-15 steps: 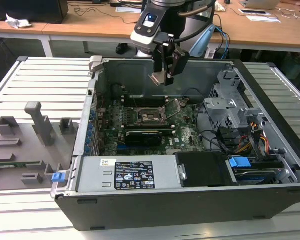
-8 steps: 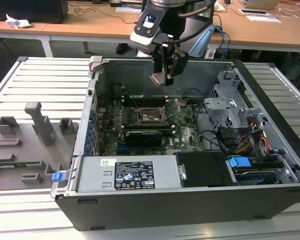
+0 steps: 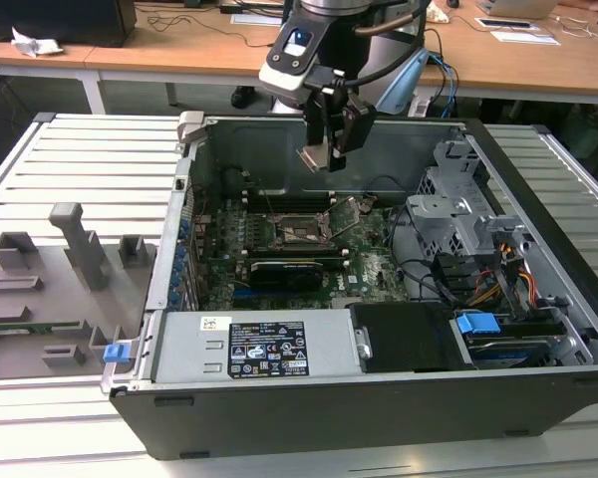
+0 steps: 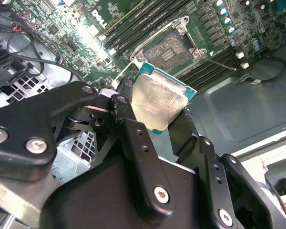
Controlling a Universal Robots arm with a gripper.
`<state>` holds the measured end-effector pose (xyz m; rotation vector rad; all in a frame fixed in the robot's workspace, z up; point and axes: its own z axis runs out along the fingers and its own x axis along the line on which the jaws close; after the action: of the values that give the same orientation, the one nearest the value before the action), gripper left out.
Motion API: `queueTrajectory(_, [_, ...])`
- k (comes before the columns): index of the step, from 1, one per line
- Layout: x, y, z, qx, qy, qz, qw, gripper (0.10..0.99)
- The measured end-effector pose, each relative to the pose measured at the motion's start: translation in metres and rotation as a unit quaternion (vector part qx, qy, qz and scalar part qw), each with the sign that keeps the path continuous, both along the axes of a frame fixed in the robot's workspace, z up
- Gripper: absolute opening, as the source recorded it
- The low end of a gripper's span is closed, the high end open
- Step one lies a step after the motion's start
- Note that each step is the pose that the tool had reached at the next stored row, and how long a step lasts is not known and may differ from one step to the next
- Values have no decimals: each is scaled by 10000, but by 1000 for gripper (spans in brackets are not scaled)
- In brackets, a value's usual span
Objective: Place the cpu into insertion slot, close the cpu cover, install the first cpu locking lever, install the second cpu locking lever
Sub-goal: 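Place the cpu into insertion slot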
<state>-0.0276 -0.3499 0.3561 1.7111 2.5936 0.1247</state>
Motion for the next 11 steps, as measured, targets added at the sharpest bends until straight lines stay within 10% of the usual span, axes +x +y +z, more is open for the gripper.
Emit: queueTrajectory(11, [0, 0, -15, -1, 1, -57, 10000, 541])
